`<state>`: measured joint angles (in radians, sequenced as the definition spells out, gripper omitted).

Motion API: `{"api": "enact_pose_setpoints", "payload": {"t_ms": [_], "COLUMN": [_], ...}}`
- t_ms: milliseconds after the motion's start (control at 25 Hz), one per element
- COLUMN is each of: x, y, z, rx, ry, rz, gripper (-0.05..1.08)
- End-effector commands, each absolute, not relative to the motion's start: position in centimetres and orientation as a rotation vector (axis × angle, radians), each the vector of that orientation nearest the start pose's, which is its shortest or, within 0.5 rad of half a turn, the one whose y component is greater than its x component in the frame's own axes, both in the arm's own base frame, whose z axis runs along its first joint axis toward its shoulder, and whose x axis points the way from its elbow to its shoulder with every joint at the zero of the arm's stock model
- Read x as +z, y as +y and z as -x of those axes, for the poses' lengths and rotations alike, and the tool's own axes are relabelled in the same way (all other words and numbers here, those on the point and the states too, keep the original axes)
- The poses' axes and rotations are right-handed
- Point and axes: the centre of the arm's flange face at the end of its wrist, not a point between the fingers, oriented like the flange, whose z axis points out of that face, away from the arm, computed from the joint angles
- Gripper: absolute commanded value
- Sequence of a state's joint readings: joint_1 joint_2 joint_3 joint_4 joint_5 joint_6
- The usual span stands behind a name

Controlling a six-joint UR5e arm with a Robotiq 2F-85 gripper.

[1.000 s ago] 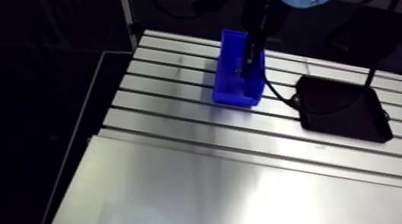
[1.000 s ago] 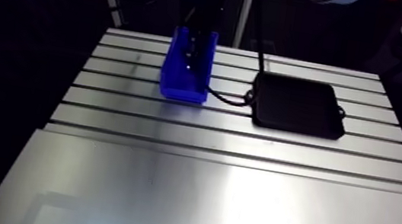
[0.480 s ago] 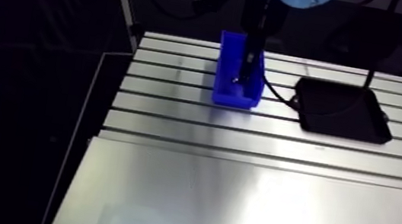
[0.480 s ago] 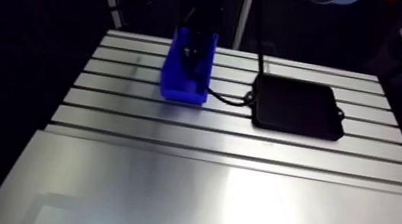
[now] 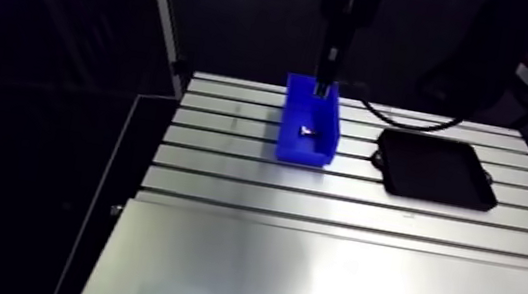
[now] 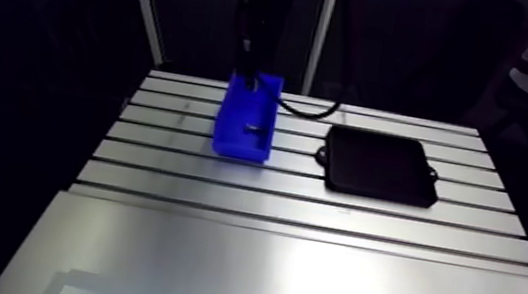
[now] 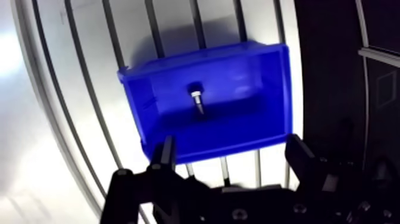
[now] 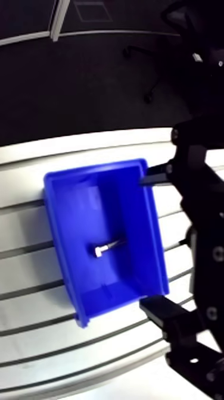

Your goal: Pick up the M10 bolt from the tray and put it into the blue bin.

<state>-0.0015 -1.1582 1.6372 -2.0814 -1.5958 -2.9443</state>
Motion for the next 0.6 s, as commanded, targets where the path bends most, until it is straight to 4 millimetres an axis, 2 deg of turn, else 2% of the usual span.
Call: {"api": "enact_pose_setpoints", "payload": {"t_ms": [40,160,320,400,480,600], "x": [34.9,36.7,39.0,40.8,41.6,42.0], "y": [-12.0,-11.3,-9.8,-8.4,-7.4,-6.4], "z": [61.7,61.6,61.2,60.3,60.2,59.5], "rx": [0.046,0.056,0.194,0.13,0.11,0.104], "ry": [2.57,2.688,2.819,2.89,2.969,3.005], "rz": [1.774,1.577,1.208,1.026,0.78,0.52], "gripper": [0.01,0.02,0.02,0.02,0.01,0.01]}}
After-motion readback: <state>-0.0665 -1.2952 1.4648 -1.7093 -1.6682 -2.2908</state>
